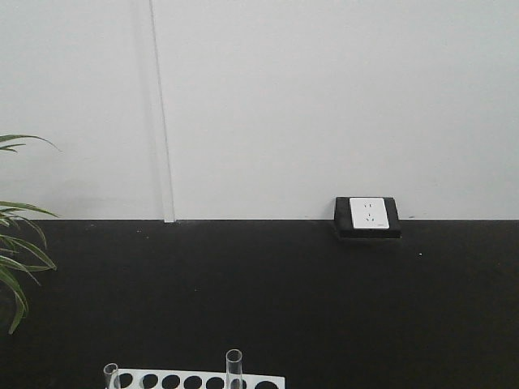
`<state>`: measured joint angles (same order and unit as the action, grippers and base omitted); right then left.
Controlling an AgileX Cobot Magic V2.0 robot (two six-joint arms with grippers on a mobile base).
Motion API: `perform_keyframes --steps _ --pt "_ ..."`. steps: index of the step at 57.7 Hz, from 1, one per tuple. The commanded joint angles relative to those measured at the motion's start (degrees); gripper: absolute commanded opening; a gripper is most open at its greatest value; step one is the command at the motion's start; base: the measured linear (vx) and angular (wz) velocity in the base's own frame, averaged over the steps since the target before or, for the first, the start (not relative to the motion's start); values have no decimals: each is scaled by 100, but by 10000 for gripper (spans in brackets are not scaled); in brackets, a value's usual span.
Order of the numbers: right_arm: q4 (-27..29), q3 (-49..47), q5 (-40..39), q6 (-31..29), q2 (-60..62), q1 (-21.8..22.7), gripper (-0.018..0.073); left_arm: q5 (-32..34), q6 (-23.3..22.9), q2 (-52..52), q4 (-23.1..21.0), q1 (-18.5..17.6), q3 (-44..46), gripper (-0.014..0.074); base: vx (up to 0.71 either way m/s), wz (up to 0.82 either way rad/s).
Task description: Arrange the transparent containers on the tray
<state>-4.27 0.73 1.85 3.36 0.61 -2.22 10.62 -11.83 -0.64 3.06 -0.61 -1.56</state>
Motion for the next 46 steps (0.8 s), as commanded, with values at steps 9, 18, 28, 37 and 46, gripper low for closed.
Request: perform_keyframes --steps 9,18,28,37,46 --pt "-73 -1450 255 -33 -343 43 -11 -642 -187 156 -58 10 1450 -7 0 0" --pt "-73 -2241 509 -33 -1110 43 -11 -1516 -187 898 -58 10 2587 -7 0 0" --pt "-96 -2425 398 -33 -1910 43 -11 -1532 -187 1811 -53 10 3130 -7 0 0" --pt "-41 -2425 383 -33 -2526 43 -10 -1595 -187 2550 -60 10 3092 -6 0 0" --pt "-47 -2425 376 -33 -2937 43 -4 -1712 -192 3176 -60 10 3092 13 0 0"
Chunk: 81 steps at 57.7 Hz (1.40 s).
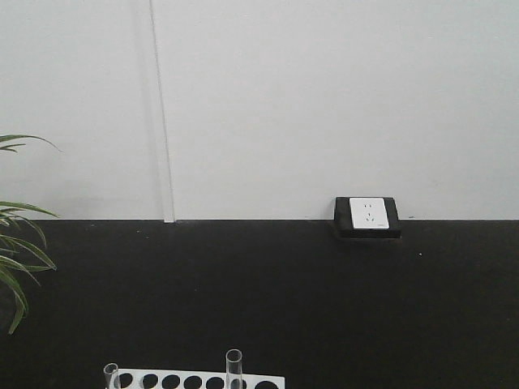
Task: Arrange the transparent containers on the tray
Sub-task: 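Move the left gripper down around a clear glass tube in the rack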
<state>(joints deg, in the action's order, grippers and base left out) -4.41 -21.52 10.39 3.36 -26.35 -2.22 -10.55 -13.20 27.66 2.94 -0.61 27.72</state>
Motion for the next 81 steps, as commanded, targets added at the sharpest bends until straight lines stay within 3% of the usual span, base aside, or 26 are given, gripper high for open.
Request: perform_keyframes --steps 1,13,28,36,49,59,67,75,81 --pt "-33 -199 -478 -33 -268 43 -4 398 -55 400 -48 10 164 17 0 0" --pt "-33 -199 -479 -28 -520 43 41 385 -49 1126 -48 10 164 99 0 0" --pt "-33 -199 -483 -28 -545 43 145 408 -49 1912 2 10 164 323 0 0" --pt "-33 -199 -424 -28 -545 43 235 447 -59 2271 -24 10 170 400 0 0" --pt "-33 -199 -203 -28 -545 43 379 630 -63 2852 -51 10 170 408 0 0" --pt "-33 -199 -182 -28 -545 43 420 1429 281 3090 -42 -91 170 407 0 0" --pt "-33 -199 -182 -28 -622 43 420 1938 616 3109 2 -504 162 407 0 0" --pt "-33 -199 -182 -28 -750 43 420 1979 643 3240 2 -983 138 407 0 0" --pt "-33 -199 -187 -28 -856 43 420 2407 637 3371 -3 -1256 -97 407 0 0"
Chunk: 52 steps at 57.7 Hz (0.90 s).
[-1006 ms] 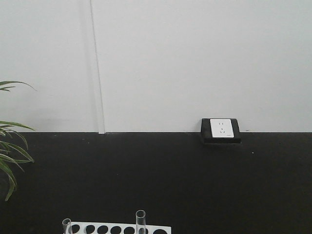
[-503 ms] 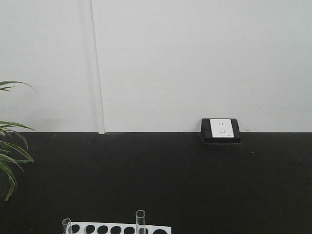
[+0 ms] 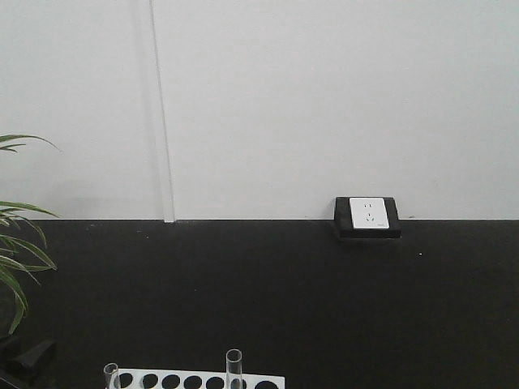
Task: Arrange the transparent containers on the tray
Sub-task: 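Move the left gripper down around a clear glass tube in the rack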
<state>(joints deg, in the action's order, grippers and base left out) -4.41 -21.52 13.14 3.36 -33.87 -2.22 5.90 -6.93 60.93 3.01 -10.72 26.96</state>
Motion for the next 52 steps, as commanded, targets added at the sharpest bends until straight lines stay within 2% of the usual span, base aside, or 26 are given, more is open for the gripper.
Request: perform_keyframes --steps 1,14,22,27,33,37,45,52 --pt "-33 -199 -463 -28 -122 43 420 930 10 59 -10 -279 -106 407 0 0" --pt "-33 -199 -475 -28 -242 43 420 2846 -94 118 10 -598 -1230 407 0 0" --pt "-33 -199 -481 -28 -241 43 420 3421 -81 304 179 -610 -1568 408 0 0" --pt "-33 -199 -481 -28 -241 43 420 3725 -81 562 480 -610 -1573 409 0 0" --pt "-33 -199 -481 -28 -241 43 420 4381 -81 924 799 -610 -1573 428 0 0" --pt "-33 -199 -481 -28 -241 43 420 4747 -88 1169 783 -610 -1551 454 0 0" --pt "-33 -199 -474 -28 -241 43 420 5104 -226 1586 494 -610 -1514 507 0 0" --pt "-33 -199 -469 -28 -241 43 420 5324 -252 1796 441 -610 -1514 528 0 0"
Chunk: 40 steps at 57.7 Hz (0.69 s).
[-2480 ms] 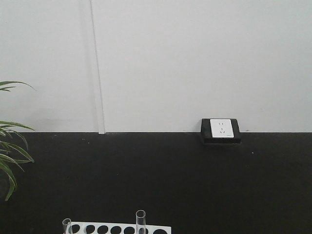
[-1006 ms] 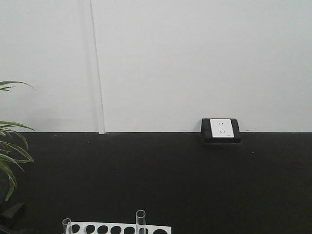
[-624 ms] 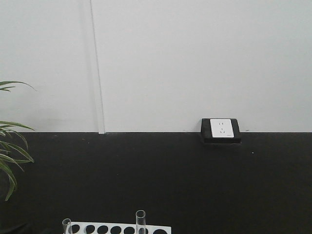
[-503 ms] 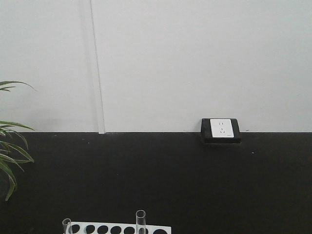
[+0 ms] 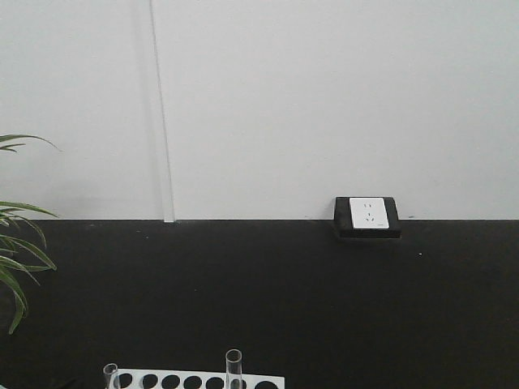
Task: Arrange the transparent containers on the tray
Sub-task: 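Move the left gripper down around a clear glass tube in the rack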
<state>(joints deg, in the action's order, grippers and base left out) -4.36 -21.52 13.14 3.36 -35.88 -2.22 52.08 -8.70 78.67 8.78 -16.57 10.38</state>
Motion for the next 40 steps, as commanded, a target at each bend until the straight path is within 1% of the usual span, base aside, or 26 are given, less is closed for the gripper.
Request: perform_keyframes --steps 1,9,12,17,30,40 --pt "-38 -199 -469 -28 -39 43 420 734 -75 43 -136 -25 144 528 0 0" --pt "-38 -199 -469 -28 -39 43 420 905 -69 195 -232 -25 146 527 0 0" --pt "-38 -199 -469 -28 -39 43 420 930 -69 254 -328 -25 201 527 0 0" --pt "-38 -199 -469 -28 -39 43 420 962 -69 341 -335 -25 391 527 0 0" --pt "-38 -199 -469 -28 -39 43 420 648 -69 734 -328 -25 1022 527 0 0" --pt "-38 -199 -469 -28 -39 43 420 631 -69 1052 -328 -25 1076 522 0 0"
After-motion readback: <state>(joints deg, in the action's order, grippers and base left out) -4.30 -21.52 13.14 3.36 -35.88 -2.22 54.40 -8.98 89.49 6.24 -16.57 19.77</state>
